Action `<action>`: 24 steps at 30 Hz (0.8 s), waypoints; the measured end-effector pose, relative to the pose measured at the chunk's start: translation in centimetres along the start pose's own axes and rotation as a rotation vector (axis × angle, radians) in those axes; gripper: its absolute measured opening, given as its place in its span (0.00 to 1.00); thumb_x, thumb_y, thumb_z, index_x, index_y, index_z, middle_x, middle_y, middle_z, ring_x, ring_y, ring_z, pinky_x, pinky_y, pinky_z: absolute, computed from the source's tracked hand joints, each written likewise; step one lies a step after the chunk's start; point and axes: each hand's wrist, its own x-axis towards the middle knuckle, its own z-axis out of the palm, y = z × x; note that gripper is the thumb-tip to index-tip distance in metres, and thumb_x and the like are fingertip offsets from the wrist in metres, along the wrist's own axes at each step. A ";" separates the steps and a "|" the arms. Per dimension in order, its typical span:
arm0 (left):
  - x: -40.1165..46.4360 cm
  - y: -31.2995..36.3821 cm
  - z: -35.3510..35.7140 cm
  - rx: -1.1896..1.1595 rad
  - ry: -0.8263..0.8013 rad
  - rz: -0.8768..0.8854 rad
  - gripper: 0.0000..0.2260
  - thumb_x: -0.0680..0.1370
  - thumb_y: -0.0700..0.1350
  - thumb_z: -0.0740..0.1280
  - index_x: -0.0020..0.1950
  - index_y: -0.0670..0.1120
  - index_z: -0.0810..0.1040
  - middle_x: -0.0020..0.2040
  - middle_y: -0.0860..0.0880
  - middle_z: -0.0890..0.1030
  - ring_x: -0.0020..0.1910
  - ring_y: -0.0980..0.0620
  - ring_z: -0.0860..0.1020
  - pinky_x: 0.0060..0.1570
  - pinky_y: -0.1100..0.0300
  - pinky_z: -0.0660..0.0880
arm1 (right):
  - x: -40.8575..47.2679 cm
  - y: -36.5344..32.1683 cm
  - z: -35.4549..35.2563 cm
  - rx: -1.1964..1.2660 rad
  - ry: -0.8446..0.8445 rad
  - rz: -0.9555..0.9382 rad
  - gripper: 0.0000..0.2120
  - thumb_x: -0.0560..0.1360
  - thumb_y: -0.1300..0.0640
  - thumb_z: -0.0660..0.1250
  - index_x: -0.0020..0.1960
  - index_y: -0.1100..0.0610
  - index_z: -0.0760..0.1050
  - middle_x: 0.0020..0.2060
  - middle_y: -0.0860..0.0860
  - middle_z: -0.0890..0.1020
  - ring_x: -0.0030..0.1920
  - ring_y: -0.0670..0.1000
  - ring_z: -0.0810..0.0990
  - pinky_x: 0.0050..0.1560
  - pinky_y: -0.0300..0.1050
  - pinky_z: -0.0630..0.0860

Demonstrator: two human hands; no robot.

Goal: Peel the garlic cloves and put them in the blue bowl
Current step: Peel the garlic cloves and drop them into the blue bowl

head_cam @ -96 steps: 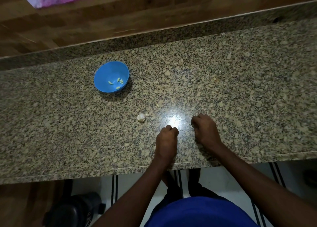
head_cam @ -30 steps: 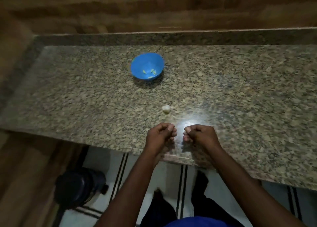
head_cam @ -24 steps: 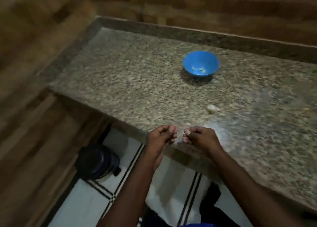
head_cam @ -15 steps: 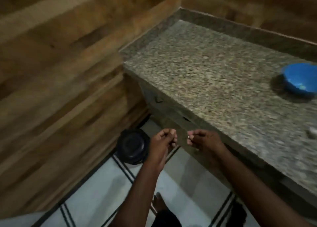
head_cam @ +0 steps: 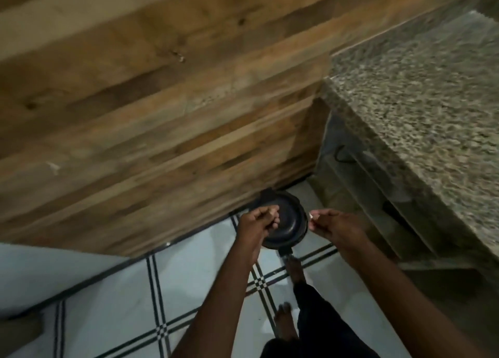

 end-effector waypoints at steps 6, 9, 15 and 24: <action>7.2 -2.5 -3.6 0.008 0.113 -0.094 0.07 0.80 0.33 0.68 0.55 0.37 0.83 0.39 0.47 0.85 0.35 0.57 0.81 0.38 0.67 0.77 | 9.2 2.9 4.2 -0.136 0.045 0.106 0.07 0.78 0.70 0.66 0.54 0.73 0.77 0.41 0.63 0.79 0.39 0.55 0.78 0.37 0.40 0.83; 10.7 -4.1 -4.8 0.050 0.140 -0.135 0.06 0.79 0.34 0.69 0.50 0.42 0.84 0.41 0.46 0.85 0.37 0.55 0.80 0.38 0.67 0.78 | 12.8 4.2 5.0 -0.241 0.077 0.189 0.05 0.78 0.66 0.69 0.44 0.67 0.79 0.39 0.62 0.81 0.43 0.57 0.80 0.57 0.52 0.81; 14.6 -6.5 -6.3 0.066 0.168 -0.196 0.07 0.79 0.34 0.70 0.56 0.36 0.83 0.40 0.44 0.83 0.36 0.54 0.79 0.38 0.69 0.79 | 17.1 7.1 4.2 -0.318 0.142 0.260 0.05 0.77 0.63 0.71 0.43 0.64 0.79 0.37 0.58 0.82 0.37 0.52 0.81 0.39 0.41 0.80; 16.6 -8.4 -6.9 0.097 0.179 -0.208 0.05 0.78 0.34 0.70 0.53 0.37 0.83 0.42 0.42 0.83 0.39 0.51 0.81 0.40 0.68 0.80 | 18.7 9.9 4.6 -0.309 0.185 0.268 0.04 0.73 0.67 0.72 0.41 0.67 0.79 0.37 0.63 0.83 0.39 0.57 0.82 0.57 0.56 0.81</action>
